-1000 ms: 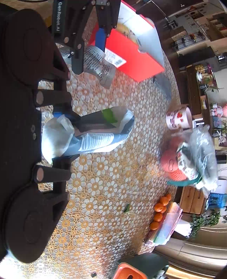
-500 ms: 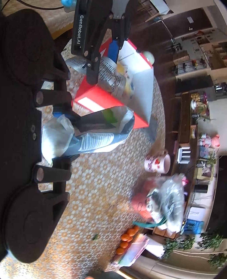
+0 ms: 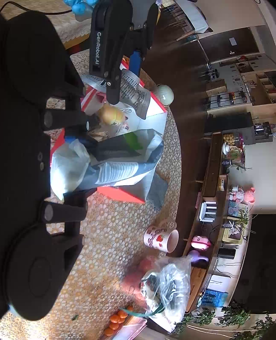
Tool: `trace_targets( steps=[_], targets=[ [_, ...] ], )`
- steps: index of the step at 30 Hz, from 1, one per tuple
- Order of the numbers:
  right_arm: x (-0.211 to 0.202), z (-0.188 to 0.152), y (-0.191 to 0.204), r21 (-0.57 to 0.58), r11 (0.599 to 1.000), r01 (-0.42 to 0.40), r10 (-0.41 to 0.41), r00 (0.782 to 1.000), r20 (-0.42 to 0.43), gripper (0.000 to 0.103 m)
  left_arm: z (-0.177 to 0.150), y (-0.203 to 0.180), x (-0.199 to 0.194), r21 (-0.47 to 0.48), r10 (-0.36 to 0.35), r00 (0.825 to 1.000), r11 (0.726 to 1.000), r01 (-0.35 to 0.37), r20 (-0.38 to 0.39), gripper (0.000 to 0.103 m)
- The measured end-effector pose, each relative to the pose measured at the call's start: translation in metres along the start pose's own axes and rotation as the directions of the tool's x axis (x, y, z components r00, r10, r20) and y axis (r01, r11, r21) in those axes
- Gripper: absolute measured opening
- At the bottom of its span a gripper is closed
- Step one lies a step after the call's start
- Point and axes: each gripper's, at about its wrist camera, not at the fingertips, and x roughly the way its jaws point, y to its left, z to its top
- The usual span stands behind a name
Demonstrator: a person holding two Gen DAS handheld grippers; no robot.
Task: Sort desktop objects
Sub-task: 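Carry medicine packet with left tool into red box while right carries tissue pack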
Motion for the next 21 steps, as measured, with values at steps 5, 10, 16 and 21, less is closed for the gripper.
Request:
trace_targets(
  steps=[5, 10, 16, 21],
  targets=[
    [0.028, 0.011, 0.014, -0.002, 1.000, 0.013, -0.013, 1.000, -0.009, 0.037, 0.006, 0.024, 0.021, -0.017, 0.048, 0.999, 0.999, -0.049, -0.016, 0.055],
    [0.054, 0.018, 0.023, -0.004, 0.999, 0.033, -0.033, 0.999, -0.026, 0.037, 0.009, 0.038, 0.040, -0.010, 0.077, 0.996, 0.997, -0.077, -0.036, 0.055],
    [0.086, 0.022, 0.031, -0.007, 0.998, 0.062, -0.062, 0.997, -0.048, 0.038, 0.005, 0.047, 0.065, -0.001, 0.092, 0.993, 0.996, -0.092, -0.072, 0.055],
    [0.107, 0.018, 0.034, -0.020, 0.997, 0.075, -0.077, 0.994, -0.077, 0.038, 0.001, 0.050, 0.080, 0.007, 0.095, 0.991, 0.995, -0.095, -0.097, 0.055]
  ],
)
